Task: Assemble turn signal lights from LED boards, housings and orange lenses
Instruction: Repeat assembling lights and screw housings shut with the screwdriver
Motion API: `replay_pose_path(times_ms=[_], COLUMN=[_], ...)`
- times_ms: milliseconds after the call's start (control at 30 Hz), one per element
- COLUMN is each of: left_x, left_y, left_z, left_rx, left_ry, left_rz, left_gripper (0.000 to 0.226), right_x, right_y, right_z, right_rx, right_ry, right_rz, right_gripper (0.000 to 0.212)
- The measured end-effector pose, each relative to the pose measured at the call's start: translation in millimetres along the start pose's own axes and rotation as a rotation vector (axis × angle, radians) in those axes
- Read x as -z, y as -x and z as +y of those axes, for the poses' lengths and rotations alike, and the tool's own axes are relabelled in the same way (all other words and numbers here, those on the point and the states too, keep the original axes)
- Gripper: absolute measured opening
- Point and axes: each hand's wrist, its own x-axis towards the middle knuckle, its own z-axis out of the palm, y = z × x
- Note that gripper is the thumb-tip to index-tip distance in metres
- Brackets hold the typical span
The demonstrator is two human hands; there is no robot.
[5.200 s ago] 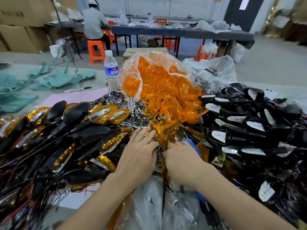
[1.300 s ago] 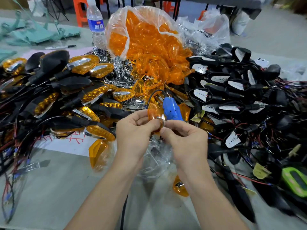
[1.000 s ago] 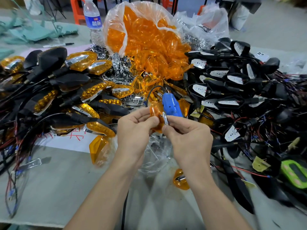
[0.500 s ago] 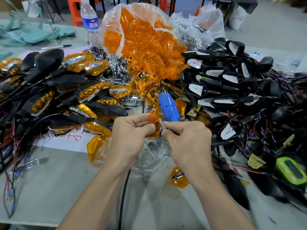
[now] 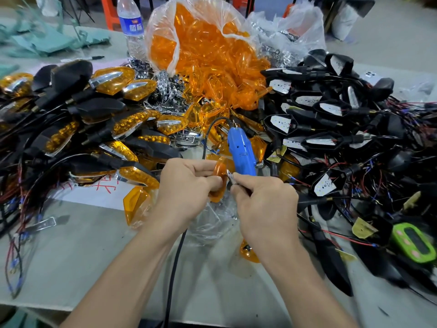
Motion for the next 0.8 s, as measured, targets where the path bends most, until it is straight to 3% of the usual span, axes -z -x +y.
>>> replay_pose_path(times_ms=[167, 333, 500, 567, 633, 733, 800], left_x=[-7, -20, -20, -14, -7, -4, -6], left_y=[8, 9, 4, -3, -7, -5, -4], left_z=[-3, -4, -4, -3, -3, -3, -4], left_rx=[-0.025, -0.039, 0.093, 0.128, 0.156, 0.155, 0.134], left_ry=[0.134, 0.235, 0.395, 0.433, 0.522, 0.622, 0.65], left_rz=[0.03, 0.089, 0.055, 0.078, 0.035, -0.075, -0.087], left_gripper=[0.045, 0.051, 0.02, 0.019, 0.011, 0.021, 0.022], right_x=[-6, -11, -18, -17, -14, -9, -6], right_y=[-3, -9, -2, 0, -1, 0, -1], right_z=[0, 4, 6, 12, 18, 18, 14], right_rx=[-0.126, -0.149, -0.028, -0.123, -0.236, -0.317, -0.355], right_ry=[-0.264, -0.348, -0.278, -0.397, -0.582, -1.043, -1.158], right_rz=[-0.024, -0.004, 0.009, -0.001, -0.117, -0.332, -0.331], right_gripper=[0.016, 0.017, 0.021, 0.035, 0.044, 0.024, 0.013])
